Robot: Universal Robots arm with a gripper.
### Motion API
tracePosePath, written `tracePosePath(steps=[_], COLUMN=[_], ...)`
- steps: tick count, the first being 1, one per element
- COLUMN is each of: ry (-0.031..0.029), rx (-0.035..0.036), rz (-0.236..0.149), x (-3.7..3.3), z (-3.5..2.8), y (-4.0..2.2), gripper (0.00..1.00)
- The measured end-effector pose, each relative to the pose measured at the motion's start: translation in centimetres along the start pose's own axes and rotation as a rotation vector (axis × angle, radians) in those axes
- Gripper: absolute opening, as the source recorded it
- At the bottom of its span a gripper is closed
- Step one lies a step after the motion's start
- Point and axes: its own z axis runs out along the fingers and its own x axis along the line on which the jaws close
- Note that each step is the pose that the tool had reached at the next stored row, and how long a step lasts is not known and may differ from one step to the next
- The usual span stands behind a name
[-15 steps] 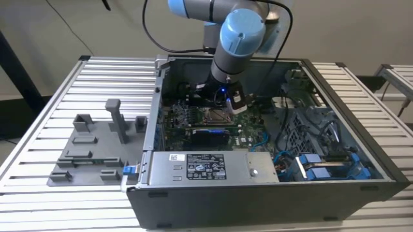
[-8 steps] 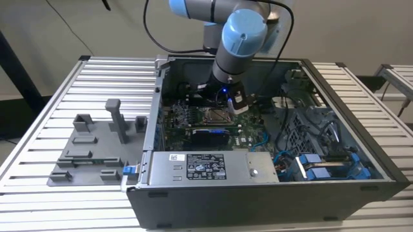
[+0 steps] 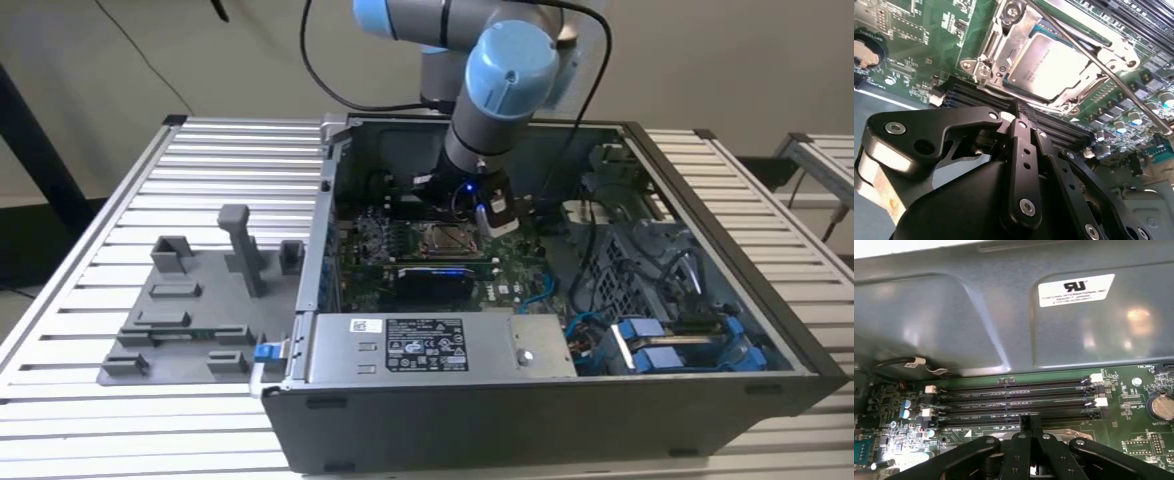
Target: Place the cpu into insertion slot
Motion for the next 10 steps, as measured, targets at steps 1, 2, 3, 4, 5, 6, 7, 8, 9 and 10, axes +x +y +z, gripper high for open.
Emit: tracePosePath(steps=[1,2,3,4,5,6,7,8,9,10], ry=[0.0000,0.0000,0.0000,-0.0001,0.0000,0.0000,0.0000,-0.0001,0.0000,0.0000], rx=[0.0000,-0.0001,-0.0002,-0.0002,-0.0001,-0.0001,-0.0001,0.0000,0.0001,0.0000], rz=[0.000,0.000,0.000,0.000,0.000,0.000,0.000,0.000,0.000,0.000], x=[-0.07,-0.12,-0.17,-0.22,-0.27,-0.30,-0.33,-0.34,-0.35,-0.37], z=[0.00,0.00,0.01,0.00,0.00,0.00,0.01,0.01,0.02,0.05], y=[0.00,0.00,0.00,0.00,-0.01,-0.01,-0.02,-0.03,-0.04,-0.05], gripper=[0.11,0.11,0.11,0.11,0.11,0.11,0.11,0.11,0.11,0.11])
